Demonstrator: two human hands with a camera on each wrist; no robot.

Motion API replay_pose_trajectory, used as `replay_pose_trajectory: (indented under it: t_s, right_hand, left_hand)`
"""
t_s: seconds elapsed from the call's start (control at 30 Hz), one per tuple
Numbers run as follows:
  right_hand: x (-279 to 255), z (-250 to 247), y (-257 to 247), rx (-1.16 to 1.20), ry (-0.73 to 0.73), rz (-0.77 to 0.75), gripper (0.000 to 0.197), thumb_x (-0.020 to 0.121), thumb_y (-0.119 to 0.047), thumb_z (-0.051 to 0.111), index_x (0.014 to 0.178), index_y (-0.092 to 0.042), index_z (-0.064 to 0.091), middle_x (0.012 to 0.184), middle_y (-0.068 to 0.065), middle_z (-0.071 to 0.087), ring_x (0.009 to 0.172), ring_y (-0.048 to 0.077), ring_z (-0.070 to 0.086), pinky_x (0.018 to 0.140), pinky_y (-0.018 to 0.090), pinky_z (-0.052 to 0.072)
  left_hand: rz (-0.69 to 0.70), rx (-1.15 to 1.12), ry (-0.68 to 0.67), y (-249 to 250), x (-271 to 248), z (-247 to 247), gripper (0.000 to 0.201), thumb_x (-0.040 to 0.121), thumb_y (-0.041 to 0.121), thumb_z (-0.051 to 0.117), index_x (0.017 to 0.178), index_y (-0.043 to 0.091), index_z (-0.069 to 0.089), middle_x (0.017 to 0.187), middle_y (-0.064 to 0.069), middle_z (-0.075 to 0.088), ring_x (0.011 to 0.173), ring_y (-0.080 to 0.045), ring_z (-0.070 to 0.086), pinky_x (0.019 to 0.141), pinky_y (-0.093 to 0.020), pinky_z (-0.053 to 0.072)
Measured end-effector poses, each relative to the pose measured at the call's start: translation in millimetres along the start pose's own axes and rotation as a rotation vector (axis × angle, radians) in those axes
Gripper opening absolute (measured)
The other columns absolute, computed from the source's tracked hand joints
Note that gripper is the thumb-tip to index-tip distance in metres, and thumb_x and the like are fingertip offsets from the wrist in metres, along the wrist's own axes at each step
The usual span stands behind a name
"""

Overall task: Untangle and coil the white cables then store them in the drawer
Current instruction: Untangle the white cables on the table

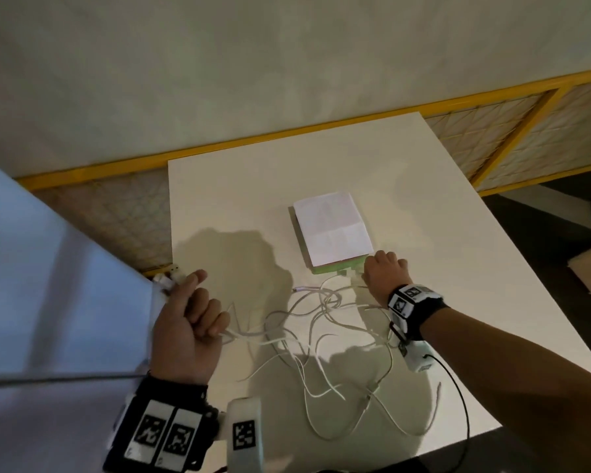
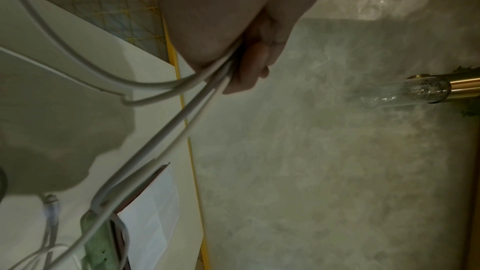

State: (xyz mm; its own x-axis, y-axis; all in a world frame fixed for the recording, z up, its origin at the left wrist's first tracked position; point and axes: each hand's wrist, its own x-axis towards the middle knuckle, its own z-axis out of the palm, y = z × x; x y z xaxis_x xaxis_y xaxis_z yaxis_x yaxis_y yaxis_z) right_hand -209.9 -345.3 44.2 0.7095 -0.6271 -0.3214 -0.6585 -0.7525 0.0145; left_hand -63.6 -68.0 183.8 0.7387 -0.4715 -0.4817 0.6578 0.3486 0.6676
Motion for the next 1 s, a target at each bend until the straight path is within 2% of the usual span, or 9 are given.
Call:
replay_pose_trajectory:
  t_s: [0.17,0.3,0.4,0.53,0.6,0.7,0.8,0.9,1.0]
  right_hand:
    - [-32,-40,-22,0.686,0.033,-0.052,0.012,0.095,-0.021,0.046,0.100,-0.010,0.045,0.065,0.006,0.056,0.065,0.030,0.053,0.064,0.031,0.037]
    - [-59,-82,-55,0.953,0.098,-0.083,0.021,0.096,-0.024,0.046,0.091,-0.009,0.060,0.057,-0.007,0.052,0.051,0.003,0.049,0.054,0.017,0.037]
    - [-83,-105,-89,0.962,0.216,-0.249,0.023,0.096,-0.020,0.047,0.086,-0.006,0.063,0.055,-0.012,0.048,0.052,-0.001,0.051,0.052,0.011,0.036]
    - [-105,-109,-124,0.916,0.318,-0.418,0.019,0.094,-0.027,0.047,0.088,-0.014,0.059,0.058,-0.004,0.055,0.053,0.014,0.052,0.053,0.028,0.042]
    - [-109,-111,-129,0.921,0.342,-0.414,0.014,0.094,-0.025,0.049,0.092,-0.016,0.059,0.053,-0.013,0.050,0.050,0.011,0.050,0.051,0.021,0.039]
    - [-115,-111,-130,0.955,0.269,-0.430,0.012,0.092,-0.025,0.053,0.093,-0.014,0.058,0.049,-0.011,0.045,0.046,0.009,0.045,0.048,0.015,0.031]
    - [-119,-106,-123,0.962,0.220,-0.423,0.019,0.090,-0.030,0.057,0.077,-0.017,0.054,0.050,-0.006,0.043,0.046,0.010,0.039,0.049,0.019,0.030]
    - [-119,-92,-104,0.830,0.114,-0.404,0.027,0.087,-0.035,0.061,0.066,-0.024,0.048,0.051,-0.007,0.039,0.048,0.008,0.038,0.052,0.019,0.029]
    - [-113,-70,-71,0.758,0.045,-0.280,0.030,0.085,-0.037,0.062,0.063,-0.025,0.047,0.052,-0.005,0.043,0.050,0.007,0.041,0.055,0.022,0.030]
  left_hand:
    - [-0.028,-0.016,-0.038,-11,10,8,0.024,0.097,0.017,0.039,0.080,0.016,0.055,0.038,0.008,0.026,0.031,-0.003,0.023,0.034,-0.017,0.023]
    - [-0.082,0.051,-0.058,-20,12,22,0.018,0.095,0.019,0.045,0.082,0.015,0.057,0.041,0.008,0.027,0.033,-0.004,0.024,0.035,-0.017,0.024]
    - [-0.066,0.161,-0.084,-29,3,40,0.017,0.086,0.028,0.059,0.087,0.011,0.063,0.045,0.008,0.026,0.035,-0.006,0.022,0.036,-0.018,0.022]
    - [0.015,0.309,-0.135,-37,-6,50,0.049,0.059,0.049,0.074,0.086,0.008,0.066,0.061,-0.007,0.043,0.049,-0.014,0.037,0.044,-0.023,0.031]
    - [0.064,0.345,-0.149,-35,-8,48,0.035,0.072,0.045,0.070,0.081,0.011,0.069,0.069,-0.010,0.050,0.059,-0.016,0.044,0.051,-0.026,0.036]
    - [0.121,0.319,-0.151,-27,-13,49,0.029,0.096,0.030,0.050,0.077,0.010,0.061,0.055,-0.001,0.051,0.049,-0.012,0.049,0.051,-0.026,0.041]
    - [0.143,0.194,-0.135,-14,-15,51,0.033,0.098,0.032,0.042,0.073,0.015,0.054,0.051,0.009,0.053,0.047,-0.005,0.050,0.055,-0.026,0.038]
    - [0.142,0.044,-0.132,8,-10,47,0.037,0.096,0.045,0.040,0.071,0.020,0.049,0.062,0.008,0.061,0.064,-0.010,0.062,0.069,-0.033,0.050]
    - [0.171,-0.100,-0.163,41,-6,44,0.041,0.097,0.048,0.036,0.068,0.021,0.046,0.046,0.008,0.045,0.039,-0.005,0.046,0.050,-0.021,0.051]
